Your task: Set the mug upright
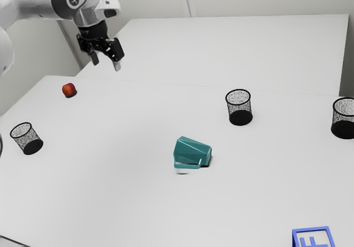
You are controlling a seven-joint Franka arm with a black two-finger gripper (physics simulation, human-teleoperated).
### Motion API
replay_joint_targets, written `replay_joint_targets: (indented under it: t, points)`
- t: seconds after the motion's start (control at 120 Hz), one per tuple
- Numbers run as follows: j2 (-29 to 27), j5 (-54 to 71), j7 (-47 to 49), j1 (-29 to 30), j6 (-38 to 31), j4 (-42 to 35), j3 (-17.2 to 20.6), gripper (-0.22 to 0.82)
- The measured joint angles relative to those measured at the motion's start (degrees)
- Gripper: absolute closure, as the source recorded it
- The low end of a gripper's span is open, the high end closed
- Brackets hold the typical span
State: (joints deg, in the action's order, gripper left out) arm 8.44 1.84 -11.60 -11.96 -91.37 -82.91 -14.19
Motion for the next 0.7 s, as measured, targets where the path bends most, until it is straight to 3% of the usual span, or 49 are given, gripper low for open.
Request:
replay_joint_targets:
  t: [0.167,0.308,0.7]
  points:
    - [-2.30,-2.07,-0.11,0.02,-0.49,-4.11,-0.21,0.00]
    - [-7.01,-12.54,0.57,-0.43,-3.85,-15.59,-0.94,0.00]
    - [-3.36,-42.48,0.47,-0.23,-13.00,-32.11,-2.45,0.00]
